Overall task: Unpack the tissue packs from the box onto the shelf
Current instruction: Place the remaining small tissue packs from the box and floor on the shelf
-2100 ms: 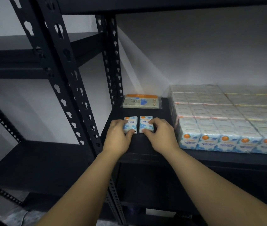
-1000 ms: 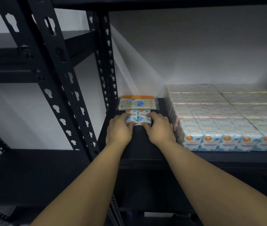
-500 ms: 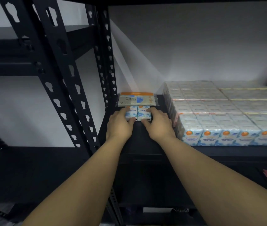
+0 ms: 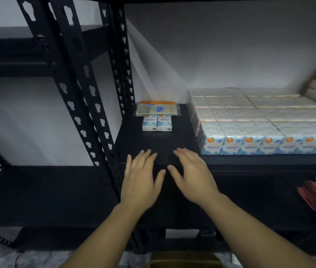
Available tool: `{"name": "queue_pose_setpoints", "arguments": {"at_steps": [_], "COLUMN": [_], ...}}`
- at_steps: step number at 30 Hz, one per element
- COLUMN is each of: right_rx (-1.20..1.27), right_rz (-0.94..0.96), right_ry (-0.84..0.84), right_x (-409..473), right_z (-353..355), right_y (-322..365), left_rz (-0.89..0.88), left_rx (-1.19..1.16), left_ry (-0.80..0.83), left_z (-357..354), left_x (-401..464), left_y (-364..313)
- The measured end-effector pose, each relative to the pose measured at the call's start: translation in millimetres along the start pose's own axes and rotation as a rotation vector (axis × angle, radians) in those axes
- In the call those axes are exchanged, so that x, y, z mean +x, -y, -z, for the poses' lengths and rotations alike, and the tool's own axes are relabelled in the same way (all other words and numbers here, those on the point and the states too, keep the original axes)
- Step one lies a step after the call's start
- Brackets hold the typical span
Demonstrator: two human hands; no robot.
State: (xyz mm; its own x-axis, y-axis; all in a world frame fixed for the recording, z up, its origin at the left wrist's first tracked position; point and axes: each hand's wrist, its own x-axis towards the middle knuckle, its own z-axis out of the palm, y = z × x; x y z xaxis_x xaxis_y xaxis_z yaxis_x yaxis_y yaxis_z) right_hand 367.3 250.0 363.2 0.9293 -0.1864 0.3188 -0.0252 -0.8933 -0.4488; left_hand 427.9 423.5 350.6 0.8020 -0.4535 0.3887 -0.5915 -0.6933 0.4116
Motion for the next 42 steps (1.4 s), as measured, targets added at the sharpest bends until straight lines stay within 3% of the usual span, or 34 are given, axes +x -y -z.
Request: {"name": "queue_pose_setpoints", "arguments": {"at_steps": [8,16,29,35,42], "right_rx": [0.086,0.101,0.136,0.169,0.227], "right_rz": [0.094,-0.148,-0.543,-0.727,-0.911], "right_ry": [-0.103,0.004,0.244,0.343,0.300], "right_x": [-77,-175,-365,-415,-459], "right_z": [19,49,74,15,-127], "right_y": [-57,-182,-398,-479,-585], "left_rz": [-0.054,0.051,0.201,0.330,0.454], "left_rx": [-0.102,-0.157,-0.228,-0.257,-0.243], "left_ry": [0.019,0.232,0.517,0.657,0.766], "left_z": [-35,-111,-294,-408,-600], "left_x": [-60,-107,-206,-230,-263], "left_y": [-40,-119,-265,-276,-231]}}
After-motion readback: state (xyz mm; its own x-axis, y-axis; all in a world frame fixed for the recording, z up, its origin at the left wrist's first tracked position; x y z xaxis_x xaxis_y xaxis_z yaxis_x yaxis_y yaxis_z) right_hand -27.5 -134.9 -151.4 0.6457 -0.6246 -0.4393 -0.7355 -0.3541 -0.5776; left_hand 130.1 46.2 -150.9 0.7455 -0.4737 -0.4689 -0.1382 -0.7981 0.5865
